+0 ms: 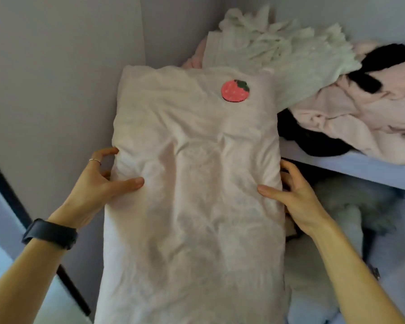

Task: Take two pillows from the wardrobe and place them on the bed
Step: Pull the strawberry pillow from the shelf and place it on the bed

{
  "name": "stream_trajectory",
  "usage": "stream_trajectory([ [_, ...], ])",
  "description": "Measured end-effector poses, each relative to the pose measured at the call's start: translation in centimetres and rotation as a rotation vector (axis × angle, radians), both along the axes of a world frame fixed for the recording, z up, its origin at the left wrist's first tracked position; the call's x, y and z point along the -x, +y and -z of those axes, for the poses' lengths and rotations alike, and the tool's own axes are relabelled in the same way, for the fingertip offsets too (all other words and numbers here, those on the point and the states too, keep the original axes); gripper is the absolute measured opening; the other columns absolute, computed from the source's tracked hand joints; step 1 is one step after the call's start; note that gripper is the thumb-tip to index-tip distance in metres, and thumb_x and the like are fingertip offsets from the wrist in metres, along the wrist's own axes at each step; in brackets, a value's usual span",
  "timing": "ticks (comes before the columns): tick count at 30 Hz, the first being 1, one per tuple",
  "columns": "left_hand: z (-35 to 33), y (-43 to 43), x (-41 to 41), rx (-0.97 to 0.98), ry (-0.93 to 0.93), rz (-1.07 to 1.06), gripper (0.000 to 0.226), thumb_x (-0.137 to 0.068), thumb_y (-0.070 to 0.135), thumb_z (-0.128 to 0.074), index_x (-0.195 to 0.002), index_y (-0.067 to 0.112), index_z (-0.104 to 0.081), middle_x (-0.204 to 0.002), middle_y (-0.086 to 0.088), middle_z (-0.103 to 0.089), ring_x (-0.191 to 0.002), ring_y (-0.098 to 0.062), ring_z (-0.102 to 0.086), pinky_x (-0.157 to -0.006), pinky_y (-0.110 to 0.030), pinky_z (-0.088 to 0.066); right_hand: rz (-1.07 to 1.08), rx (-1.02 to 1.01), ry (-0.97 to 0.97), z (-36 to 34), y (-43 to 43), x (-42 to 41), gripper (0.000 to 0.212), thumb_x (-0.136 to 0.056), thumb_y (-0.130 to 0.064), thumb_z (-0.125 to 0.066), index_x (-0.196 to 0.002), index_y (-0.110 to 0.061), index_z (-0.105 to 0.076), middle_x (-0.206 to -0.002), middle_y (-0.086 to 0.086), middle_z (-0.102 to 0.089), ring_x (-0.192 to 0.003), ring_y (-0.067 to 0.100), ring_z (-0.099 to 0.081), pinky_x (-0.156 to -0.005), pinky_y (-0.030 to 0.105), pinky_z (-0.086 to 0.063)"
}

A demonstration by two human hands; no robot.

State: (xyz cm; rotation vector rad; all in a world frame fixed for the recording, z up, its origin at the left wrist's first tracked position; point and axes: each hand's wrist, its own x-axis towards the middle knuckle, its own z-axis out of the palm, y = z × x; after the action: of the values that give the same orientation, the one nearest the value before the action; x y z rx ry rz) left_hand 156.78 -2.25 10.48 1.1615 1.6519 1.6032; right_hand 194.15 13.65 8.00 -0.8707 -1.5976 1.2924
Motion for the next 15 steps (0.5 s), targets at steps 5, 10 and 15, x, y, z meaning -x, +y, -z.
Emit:
stream_trajectory([
  [5, 8.3, -5.5, -0.3, 0.151, 0.002, -0.035, 0.083, -0.054, 0.031, -0.095, -0.117, 0.054, -0.046, -0.098, 0.002, -0.077, -0.084, -0.021, -0.076, -0.063, -0.029, -0.062, 0.019, 0.196, -0.044, 10.2, -4.1, 0.2, 0.090, -0.048, -0.038, -0.099, -0.128, -0.044, -0.058, -0.119, -0.008, -0.072, -0.107, 0.013, -0.070, -0.076, 0.029, -0.061],
  [10, 16.2, -9.9, -2.0, 0.329, -0.054, -0.096, 0.085, -0.044, 0.045, -0.096, -0.109, 0.061, -0.044, -0.105, -0.003, -0.075, -0.090, -0.021, -0.074, -0.078, -0.044, -0.061, 0.004, 0.360, -0.200, 17.5, -6.9, -0.4, 0.081, -0.049, -0.040, -0.098, -0.119, -0.055, -0.060, -0.111, -0.015, -0.073, -0.098, 0.010, -0.073, -0.068, 0.027, -0.061],
  [15, 22.5, -12.9, -4.3, 0.493, -0.147, -0.118, 0.085, -0.045, 0.047, -0.094, -0.114, 0.053, -0.045, -0.127, -0.007, -0.060, -0.102, -0.024, -0.068, -0.083, -0.045, -0.060, -0.049, 0.533, -0.389, 22.7, -8.1, -1.1, 0.064, -0.061, -0.025, -0.094, -0.102, -0.061, -0.061, -0.105, -0.014, -0.074, -0.087, 0.007, -0.074, -0.062, 0.027, -0.059],
])
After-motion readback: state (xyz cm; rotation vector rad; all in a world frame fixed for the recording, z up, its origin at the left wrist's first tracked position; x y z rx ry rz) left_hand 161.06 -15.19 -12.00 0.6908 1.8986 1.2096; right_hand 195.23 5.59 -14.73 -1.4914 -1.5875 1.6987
